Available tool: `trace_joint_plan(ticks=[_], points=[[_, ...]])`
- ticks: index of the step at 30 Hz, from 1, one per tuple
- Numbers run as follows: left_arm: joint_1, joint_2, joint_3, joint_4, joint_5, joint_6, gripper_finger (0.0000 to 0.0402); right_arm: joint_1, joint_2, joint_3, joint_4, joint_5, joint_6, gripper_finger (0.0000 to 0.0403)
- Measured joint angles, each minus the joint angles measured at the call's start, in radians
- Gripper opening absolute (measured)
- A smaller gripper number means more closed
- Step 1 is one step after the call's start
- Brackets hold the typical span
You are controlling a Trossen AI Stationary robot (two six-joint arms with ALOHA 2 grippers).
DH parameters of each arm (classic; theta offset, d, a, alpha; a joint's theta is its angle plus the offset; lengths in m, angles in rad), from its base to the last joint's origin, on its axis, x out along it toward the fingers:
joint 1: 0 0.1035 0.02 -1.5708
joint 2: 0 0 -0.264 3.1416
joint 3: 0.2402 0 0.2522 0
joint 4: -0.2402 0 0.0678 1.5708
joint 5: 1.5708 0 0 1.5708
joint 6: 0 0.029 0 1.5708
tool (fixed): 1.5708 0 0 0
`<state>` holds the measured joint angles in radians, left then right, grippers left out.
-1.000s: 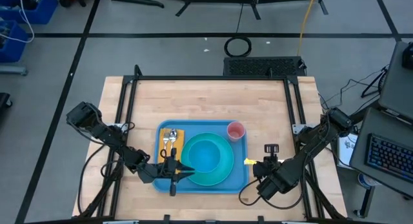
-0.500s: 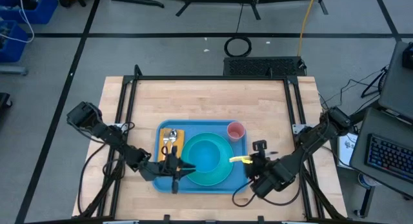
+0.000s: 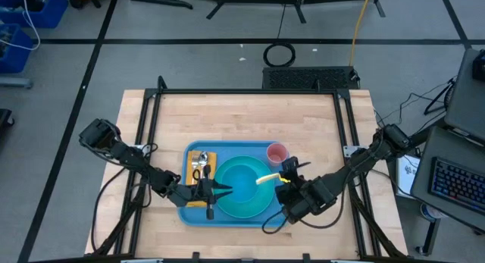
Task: Set up tray
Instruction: Put the knife on top of the yellow napkin beside the spoon
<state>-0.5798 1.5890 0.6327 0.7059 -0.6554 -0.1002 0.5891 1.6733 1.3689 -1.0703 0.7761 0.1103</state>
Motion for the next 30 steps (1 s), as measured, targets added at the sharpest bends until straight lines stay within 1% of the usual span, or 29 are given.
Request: trace_joint_plan(ticks=[5, 10, 13, 17, 20, 23, 27, 30], points=[[0.004, 0.0, 0.0, 0.001, -0.08, 0.04, 0.0063, -0.021, 0.0, 0.0, 0.083, 0.037, -0.108, 0.0023], [0.006, 0.0, 0.0, 0.009, -0.093, 0.048, 0.0067, -0.037, 0.0, 0.0, 0.164, 0.058, -0.219, 0.0023], [0.006, 0.0, 0.0, 0.01, -0.104, 0.034, 0.0091, -0.052, 0.0, 0.0, 0.188, 0.061, -0.258, 0.0023], [0.017, 0.0, 0.0, 0.028, -0.107, 0.01, 0.014, -0.068, 0.0, 0.0, 0.228, 0.061, -0.301, 0.0023], [0.028, 0.0, 0.0, 0.088, -0.072, 0.008, 0.0166, -0.075, 0.0, 0.0, 0.273, 0.061, -0.347, 0.0023], [0.034, 0.0, 0.0, 0.141, -0.058, 0.013, 0.018, -0.08, 0.0, 0.0, 0.316, 0.061, -0.397, 0.0023], [0.041, 0.0, 0.0, 0.156, -0.044, 0.013, 0.018, -0.09, 0.0, 0.0, 0.359, 0.061, -0.446, 0.0023], [0.051, 0.0, 0.0, 0.154, 0.007, -0.001, 0.0173, -0.097, 0.0, 0.0, 0.379, 0.062, -0.47, 0.0023]])
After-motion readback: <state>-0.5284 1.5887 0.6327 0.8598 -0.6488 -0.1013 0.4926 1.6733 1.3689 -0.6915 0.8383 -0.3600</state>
